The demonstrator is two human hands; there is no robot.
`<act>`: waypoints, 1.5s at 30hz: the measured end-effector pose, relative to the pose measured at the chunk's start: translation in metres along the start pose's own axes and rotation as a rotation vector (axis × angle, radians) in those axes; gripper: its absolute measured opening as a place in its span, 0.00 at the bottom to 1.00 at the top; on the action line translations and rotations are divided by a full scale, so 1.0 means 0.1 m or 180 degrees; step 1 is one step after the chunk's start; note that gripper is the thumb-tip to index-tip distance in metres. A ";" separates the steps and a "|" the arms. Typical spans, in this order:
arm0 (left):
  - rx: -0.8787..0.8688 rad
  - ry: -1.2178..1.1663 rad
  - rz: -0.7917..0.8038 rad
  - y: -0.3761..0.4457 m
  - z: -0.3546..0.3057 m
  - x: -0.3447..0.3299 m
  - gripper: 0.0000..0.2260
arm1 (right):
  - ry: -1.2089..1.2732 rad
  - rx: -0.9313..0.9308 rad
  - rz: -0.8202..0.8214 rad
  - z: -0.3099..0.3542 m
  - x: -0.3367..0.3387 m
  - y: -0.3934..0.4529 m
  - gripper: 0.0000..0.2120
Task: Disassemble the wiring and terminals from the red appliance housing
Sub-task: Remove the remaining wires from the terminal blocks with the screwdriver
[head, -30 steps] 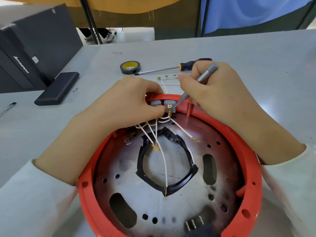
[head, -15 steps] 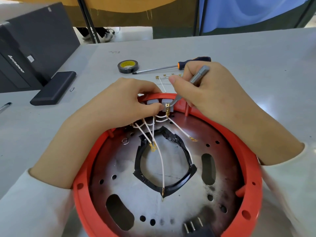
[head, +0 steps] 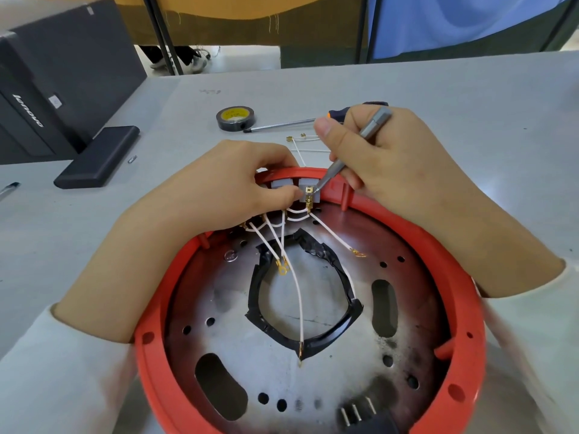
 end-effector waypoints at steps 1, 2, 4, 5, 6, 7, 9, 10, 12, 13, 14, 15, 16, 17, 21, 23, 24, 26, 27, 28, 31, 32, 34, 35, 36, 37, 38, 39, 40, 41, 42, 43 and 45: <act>0.0008 0.0001 0.0000 0.00 0.00 0.00 0.05 | 0.0038 -0.0032 0.0016 -0.01 0.00 0.01 0.21; 0.0010 0.0008 -0.0001 0.00 0.00 0.00 0.05 | 0.0080 -0.0069 0.0030 -0.02 0.00 0.01 0.21; -0.0007 0.0036 -0.0008 0.01 0.00 0.00 0.06 | 0.0198 -0.0172 0.0042 -0.04 -0.01 0.04 0.22; -0.0012 0.0043 -0.0005 0.01 0.00 0.00 0.06 | 0.0296 -0.0254 0.0046 -0.06 -0.01 0.05 0.22; -0.0012 0.0047 -0.0001 0.01 0.00 0.00 0.07 | 0.0390 -0.0354 0.0061 -0.07 -0.01 0.07 0.21; -0.0012 0.0053 -0.0002 0.02 0.00 -0.01 0.07 | 0.0456 -0.0449 0.0101 -0.09 -0.02 0.08 0.21; -0.0010 0.0062 -0.0012 0.02 0.00 -0.01 0.07 | 0.0405 -0.0552 0.0243 -0.11 -0.05 0.11 0.21; -0.0006 0.0053 -0.0012 0.02 0.00 -0.01 0.07 | 0.0285 -0.0547 0.0328 -0.11 -0.07 0.12 0.21; 0.0002 0.0005 -0.0003 0.02 0.00 -0.01 0.06 | -0.0016 -0.0463 0.0362 -0.09 -0.09 0.13 0.23; 0.0012 -0.0033 0.0005 0.01 0.00 -0.01 0.05 | -0.0111 -0.0413 0.0293 -0.08 -0.08 0.13 0.23; 0.0032 -0.0074 0.0015 0.01 0.01 -0.01 0.05 | -0.0095 -0.0388 0.0189 -0.07 -0.06 0.11 0.23; 0.0053 -0.0107 0.0026 0.01 0.01 -0.01 0.04 | 0.0020 -0.0380 0.0070 -0.07 -0.03 0.10 0.22; 0.0069 -0.0130 0.0037 0.01 0.02 -0.01 0.04 | 0.0139 -0.0363 -0.0034 -0.06 0.00 0.08 0.21; 0.0081 -0.0150 0.0042 0.01 0.02 -0.01 0.05 | 0.0179 -0.0331 -0.0088 -0.05 0.02 0.07 0.20; 0.0085 -0.0176 0.0065 -0.01 0.01 -0.02 0.06 | -0.0162 0.0001 -0.0048 0.06 0.01 0.03 0.22; 0.0070 -0.0166 0.0053 -0.01 0.01 -0.02 0.06 | -0.0266 0.0151 -0.0038 0.12 -0.01 0.01 0.22; 0.0066 -0.0163 0.0049 -0.01 0.01 -0.02 0.06 | -0.0310 0.0190 -0.0037 0.14 -0.02 0.00 0.22; 0.0056 -0.0159 0.0047 0.00 0.01 -0.02 0.07 | -0.0352 0.0244 -0.0028 0.15 -0.02 -0.01 0.21; 0.0052 -0.0158 0.0046 0.00 0.01 -0.02 0.07 | -0.0349 0.0245 -0.0014 0.15 -0.03 0.00 0.21; 0.0051 -0.0161 0.0046 0.00 0.01 -0.02 0.07 | -0.0327 0.0219 0.0012 0.14 -0.03 0.01 0.20; 0.0053 -0.0180 0.0059 0.01 0.02 -0.02 0.06 | -0.0151 0.0018 0.0104 0.08 -0.04 0.05 0.20; 0.0059 -0.0181 0.0060 0.01 0.02 -0.02 0.06 | -0.0109 -0.0042 0.0124 0.07 -0.04 0.07 0.19; 0.0057 -0.0168 0.0060 0.02 0.02 -0.02 0.05 | -0.0047 -0.0135 0.0148 0.04 -0.05 0.08 0.20; 0.0051 -0.0155 0.0061 0.02 0.02 -0.03 0.05 | 0.0002 -0.0187 0.0149 0.01 -0.05 0.10 0.20; 0.0044 -0.0139 0.0060 0.02 0.02 -0.03 0.05 | 0.0052 -0.0243 0.0148 -0.01 -0.06 0.11 0.21; 0.0039 -0.0127 0.0059 0.02 0.01 -0.03 0.06 | 0.0082 -0.0296 0.0158 -0.03 -0.06 0.12 0.21; 0.0038 -0.0125 0.0060 0.02 0.01 -0.04 0.06 | 0.0091 -0.0340 0.0176 -0.05 -0.06 0.12 0.21; 0.0038 -0.0133 0.0063 0.02 0.01 -0.04 0.06 | 0.0088 -0.0360 0.0188 -0.06 -0.07 0.13 0.21; 0.0042 -0.0146 0.0067 0.02 0.01 -0.04 0.06 | 0.0073 -0.0356 0.0186 -0.06 -0.07 0.13 0.21; 0.0047 -0.0162 0.0073 0.02 0.01 -0.03 0.06 | 0.0042 -0.0328 0.0168 -0.05 -0.07 0.13 0.22; 0.0052 -0.0175 0.0079 0.02 0.01 -0.03 0.06 | -0.0007 -0.0273 0.0136 -0.03 -0.06 0.12 0.22; 0.0058 -0.0184 0.0084 0.02 0.02 -0.03 0.06 | -0.0071 -0.0196 0.0096 -0.01 -0.05 0.10 0.21; 0.0064 -0.0196 0.0090 0.01 0.03 -0.03 0.05 | -0.0178 -0.0042 0.0020 0.05 -0.03 0.08 0.21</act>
Point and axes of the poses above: each hand's wrist, its own y-axis towards the middle knuckle, its own x-axis out of the back of the hand, z = x × y, the point moved 7 cm from there along y, towards the middle knuckle, and after that the axes turned 6 degrees about x, right-handed, at the moved point
